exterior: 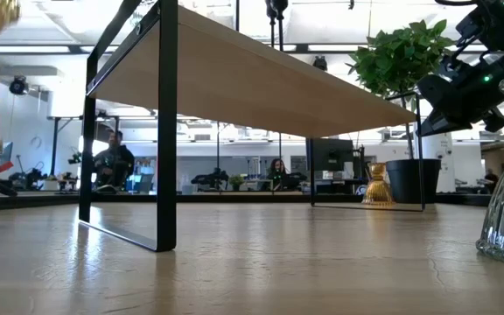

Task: Pick & Place candle stick holders
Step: Put the bottom left yellow candle holder on the shelf

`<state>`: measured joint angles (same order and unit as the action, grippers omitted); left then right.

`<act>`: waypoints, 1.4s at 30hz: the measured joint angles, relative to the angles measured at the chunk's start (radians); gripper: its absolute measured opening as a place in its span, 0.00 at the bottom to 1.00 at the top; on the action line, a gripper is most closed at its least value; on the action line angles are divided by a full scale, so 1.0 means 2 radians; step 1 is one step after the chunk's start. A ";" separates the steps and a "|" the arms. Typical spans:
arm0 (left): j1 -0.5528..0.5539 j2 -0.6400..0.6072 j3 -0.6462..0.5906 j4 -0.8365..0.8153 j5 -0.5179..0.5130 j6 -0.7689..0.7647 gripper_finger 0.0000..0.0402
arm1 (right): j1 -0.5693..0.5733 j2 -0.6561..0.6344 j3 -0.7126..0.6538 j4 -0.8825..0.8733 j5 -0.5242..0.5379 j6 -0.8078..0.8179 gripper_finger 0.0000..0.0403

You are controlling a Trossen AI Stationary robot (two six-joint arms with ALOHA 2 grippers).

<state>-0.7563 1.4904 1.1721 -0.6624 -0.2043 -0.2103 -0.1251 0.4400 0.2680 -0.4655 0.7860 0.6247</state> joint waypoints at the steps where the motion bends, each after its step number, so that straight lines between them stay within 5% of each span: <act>1: 0.000 0.000 0.010 -0.010 0.000 -0.007 0.06 | 0.000 0.000 0.000 0.000 0.000 0.000 0.02; 16: 0.007 -0.001 0.227 -0.247 -0.002 -0.084 0.06 | 0.000 0.000 0.000 0.000 0.000 0.000 0.02; 21: 0.043 -0.001 0.282 -0.269 -0.001 -0.088 0.06 | 0.000 0.000 0.000 0.000 0.000 0.000 0.02; 42: 0.202 0.064 0.345 -0.275 0.002 0.161 0.06 | 0.000 0.000 0.000 -0.001 0.001 -0.006 0.02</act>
<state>-0.3529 1.6193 1.8614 -1.2132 -0.1999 0.1114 -0.1251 0.4397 0.2680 -0.4666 0.7883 0.6120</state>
